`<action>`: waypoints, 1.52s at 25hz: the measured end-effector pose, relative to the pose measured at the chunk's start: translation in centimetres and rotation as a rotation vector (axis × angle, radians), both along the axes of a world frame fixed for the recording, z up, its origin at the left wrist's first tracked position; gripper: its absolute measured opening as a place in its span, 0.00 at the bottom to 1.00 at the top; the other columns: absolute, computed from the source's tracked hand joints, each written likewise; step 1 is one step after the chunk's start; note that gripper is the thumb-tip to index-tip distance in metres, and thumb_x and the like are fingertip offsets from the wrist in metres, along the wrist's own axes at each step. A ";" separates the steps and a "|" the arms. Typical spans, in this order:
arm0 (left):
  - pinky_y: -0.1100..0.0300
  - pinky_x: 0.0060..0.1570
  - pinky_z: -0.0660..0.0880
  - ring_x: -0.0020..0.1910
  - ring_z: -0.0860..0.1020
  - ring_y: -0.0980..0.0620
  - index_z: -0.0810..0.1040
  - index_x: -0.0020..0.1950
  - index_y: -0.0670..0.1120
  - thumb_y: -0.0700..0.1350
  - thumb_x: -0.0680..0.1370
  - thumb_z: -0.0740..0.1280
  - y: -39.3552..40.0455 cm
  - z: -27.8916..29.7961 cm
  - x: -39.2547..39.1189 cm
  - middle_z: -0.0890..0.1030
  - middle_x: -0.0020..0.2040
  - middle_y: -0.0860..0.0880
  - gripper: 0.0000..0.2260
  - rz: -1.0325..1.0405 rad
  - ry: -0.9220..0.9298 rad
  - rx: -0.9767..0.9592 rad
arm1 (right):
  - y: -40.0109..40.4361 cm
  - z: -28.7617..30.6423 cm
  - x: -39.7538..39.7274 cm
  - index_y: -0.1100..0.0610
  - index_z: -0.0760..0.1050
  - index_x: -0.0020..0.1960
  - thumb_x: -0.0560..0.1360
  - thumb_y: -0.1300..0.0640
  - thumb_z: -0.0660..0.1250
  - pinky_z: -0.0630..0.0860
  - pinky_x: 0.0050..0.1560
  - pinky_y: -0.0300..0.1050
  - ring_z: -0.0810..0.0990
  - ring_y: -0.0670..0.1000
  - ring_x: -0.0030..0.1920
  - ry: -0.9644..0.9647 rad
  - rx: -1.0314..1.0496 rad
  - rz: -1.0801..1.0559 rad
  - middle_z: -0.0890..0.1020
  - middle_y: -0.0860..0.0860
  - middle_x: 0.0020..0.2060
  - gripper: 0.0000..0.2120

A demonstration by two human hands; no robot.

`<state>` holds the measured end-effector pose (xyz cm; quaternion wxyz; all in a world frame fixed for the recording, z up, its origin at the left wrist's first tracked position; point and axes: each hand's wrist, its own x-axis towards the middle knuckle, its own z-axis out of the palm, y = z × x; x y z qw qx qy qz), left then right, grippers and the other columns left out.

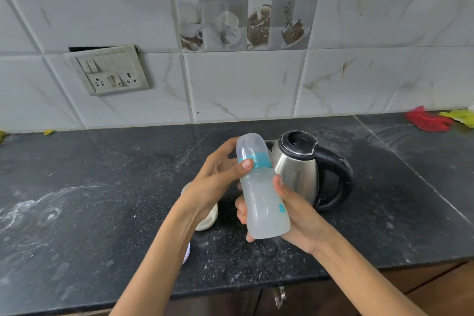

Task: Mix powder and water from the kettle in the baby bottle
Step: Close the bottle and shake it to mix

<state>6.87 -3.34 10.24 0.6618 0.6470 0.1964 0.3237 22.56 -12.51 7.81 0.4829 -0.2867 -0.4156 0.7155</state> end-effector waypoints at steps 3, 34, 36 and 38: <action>0.38 0.63 0.71 0.59 0.79 0.39 0.68 0.70 0.48 0.50 0.76 0.69 0.3 -0.1 -0.6 0.81 0.59 0.40 0.24 0.035 0.057 0.092 | 0.4 0.1 0.4 0.51 0.74 0.65 0.73 0.40 0.69 0.80 0.56 0.49 0.83 0.55 0.56 -0.257 0.031 -0.136 0.84 0.55 0.53 0.24; 0.48 0.75 0.51 0.78 0.46 0.47 0.52 0.77 0.58 0.57 0.83 0.49 -7.9 -18.6 -0.7 0.45 0.80 0.48 0.23 0.156 1.399 0.562 | -5.2 -3.9 2.6 0.38 0.64 0.69 0.68 0.62 0.74 0.82 0.41 0.63 0.81 0.60 0.59 -0.019 -0.056 -0.576 0.76 0.55 0.61 0.37; 0.47 0.75 0.50 0.78 0.44 0.48 0.52 0.77 0.58 0.57 0.82 0.50 -7.9 -18.6 -0.7 0.43 0.79 0.49 0.23 0.151 1.387 0.510 | -5.7 -4.5 2.2 0.36 0.64 0.68 0.66 0.61 0.76 0.83 0.40 0.61 0.83 0.57 0.57 -0.076 -0.064 -0.508 0.78 0.54 0.60 0.39; 0.46 0.76 0.47 0.78 0.42 0.49 0.49 0.77 0.58 0.57 0.82 0.50 -8.0 -19.0 -0.9 0.41 0.79 0.50 0.24 0.143 1.363 0.458 | -6.0 -5.0 2.5 0.38 0.65 0.70 0.66 0.62 0.76 0.82 0.41 0.62 0.83 0.59 0.57 0.002 -0.076 -0.581 0.76 0.54 0.61 0.39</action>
